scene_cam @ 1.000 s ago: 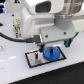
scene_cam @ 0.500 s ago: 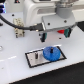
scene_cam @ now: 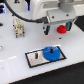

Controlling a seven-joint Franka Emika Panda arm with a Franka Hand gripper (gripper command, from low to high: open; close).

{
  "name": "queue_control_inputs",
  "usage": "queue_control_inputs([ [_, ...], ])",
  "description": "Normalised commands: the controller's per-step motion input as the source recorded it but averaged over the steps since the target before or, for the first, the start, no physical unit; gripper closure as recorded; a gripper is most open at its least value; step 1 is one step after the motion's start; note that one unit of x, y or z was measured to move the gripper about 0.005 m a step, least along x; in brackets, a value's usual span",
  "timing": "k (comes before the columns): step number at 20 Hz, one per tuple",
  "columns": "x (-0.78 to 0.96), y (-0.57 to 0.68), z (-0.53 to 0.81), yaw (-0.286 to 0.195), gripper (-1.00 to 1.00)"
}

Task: Insert the blue gear onto the right peg, followed by the red gear

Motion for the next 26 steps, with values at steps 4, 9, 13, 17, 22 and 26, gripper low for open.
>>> queue_control_inputs([
  [4, -0.23, 0.49, -0.02, 0.000, -1.00],
  [9, -0.28, 0.42, -0.12, 0.000, -1.00],
  [13, -0.38, 0.20, -0.18, 0.000, -1.00],
  [17, -0.43, 0.03, -0.29, 0.000, -1.00],
  [22, -0.38, -0.06, -0.36, 0.000, -1.00],
  [26, -0.17, -0.16, -0.21, 0.000, -1.00],
])
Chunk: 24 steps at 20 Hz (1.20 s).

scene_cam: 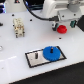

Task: Insert the blue gear onto the right peg, followed by the red gear

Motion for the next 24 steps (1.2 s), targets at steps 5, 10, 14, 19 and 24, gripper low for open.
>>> queue_control_inputs([
  [5, -0.01, -0.10, -0.04, 0.000, 1.00],
  [10, -0.10, -0.01, -0.08, 0.000, 1.00],
  [14, -0.12, 0.00, -0.18, 0.000, 1.00],
  [19, -0.11, 0.00, -0.14, 0.000, 1.00],
  [24, 0.07, 0.00, 0.21, 0.000, 1.00],
])
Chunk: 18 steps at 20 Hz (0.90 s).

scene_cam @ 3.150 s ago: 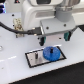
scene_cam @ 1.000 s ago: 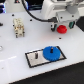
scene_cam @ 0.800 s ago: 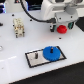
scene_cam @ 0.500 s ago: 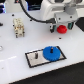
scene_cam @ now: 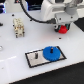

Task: Insert the blue gear onto the right peg, followed by the red gear

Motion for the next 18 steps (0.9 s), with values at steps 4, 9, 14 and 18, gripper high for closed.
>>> queue_control_inputs([
  [4, 0.23, -0.09, 0.33, 0.000, 1.00],
  [9, 0.34, -0.32, 0.29, 0.000, 1.00],
  [14, 0.44, -0.29, 0.39, 0.000, 1.00],
  [18, 0.50, -0.28, 0.45, 0.000, 1.00],
])
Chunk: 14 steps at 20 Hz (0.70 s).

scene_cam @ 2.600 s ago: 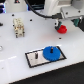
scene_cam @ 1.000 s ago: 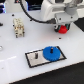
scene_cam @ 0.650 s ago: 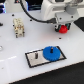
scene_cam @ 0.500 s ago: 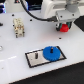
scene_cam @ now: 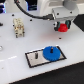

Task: Insert the blue gear onto the right peg, followed by the red gear

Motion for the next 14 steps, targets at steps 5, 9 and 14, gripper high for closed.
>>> queue_control_inputs([
  [5, 0.55, -0.27, 0.41, 0.000, 1.00],
  [9, 0.58, -0.28, 0.35, 0.000, 1.00],
  [14, 0.61, -0.28, 0.29, 0.000, 1.00],
])
